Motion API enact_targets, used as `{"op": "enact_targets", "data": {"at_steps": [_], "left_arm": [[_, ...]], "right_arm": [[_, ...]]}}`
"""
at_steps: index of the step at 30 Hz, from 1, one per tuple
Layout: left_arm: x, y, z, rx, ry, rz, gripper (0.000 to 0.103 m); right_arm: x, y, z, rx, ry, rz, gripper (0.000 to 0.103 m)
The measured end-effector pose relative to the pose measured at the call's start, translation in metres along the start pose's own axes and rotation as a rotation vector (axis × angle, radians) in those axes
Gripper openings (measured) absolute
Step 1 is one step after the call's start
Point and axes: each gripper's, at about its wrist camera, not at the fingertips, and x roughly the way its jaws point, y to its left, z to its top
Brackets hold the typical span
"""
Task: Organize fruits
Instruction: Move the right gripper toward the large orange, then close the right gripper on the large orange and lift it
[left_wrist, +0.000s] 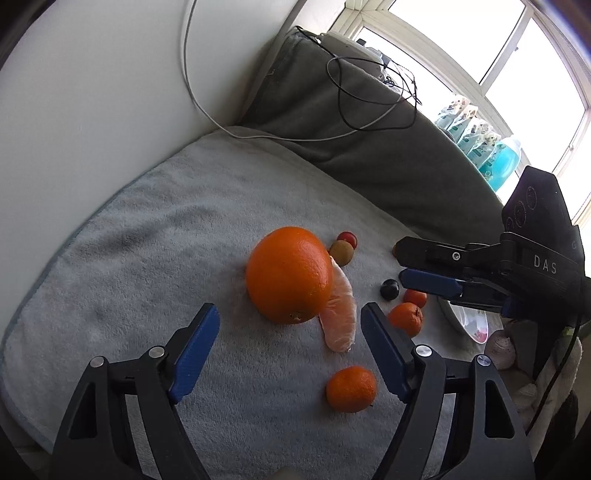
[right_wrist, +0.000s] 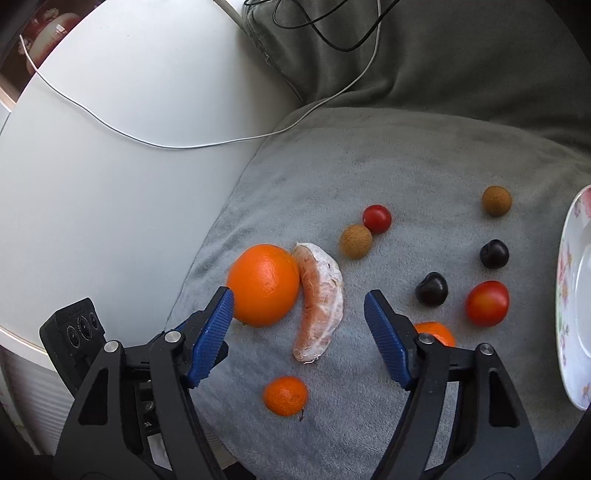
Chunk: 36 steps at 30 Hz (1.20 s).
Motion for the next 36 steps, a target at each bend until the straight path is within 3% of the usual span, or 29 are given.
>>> {"op": "enact_targets", "data": {"at_steps": [7,19,30,36], "left_arm": [[0.011,0.003,0.004,-0.012,0.027,-0.028,0.072],[0.025,0.003,0.005,-0.024,0.055,-0.035,0.069],[0.026,0.003,0.005,-0.003,0.059,-0.034,0.054],[0.027,-0.002,0.004,0.038,0.054,-0.01,0.054]], "right_arm": [[0.026,0.007,0.008,0.042,0.056,0.079,0.064],[0.071,0.015,0.012,0.051,0.111,0.069,0.063],[0.077,0.018,0.012,0.048,0.121,0.066,0.063],[0.078,0.017,0.012,0.049,0.122,0.07,0.063]]}}
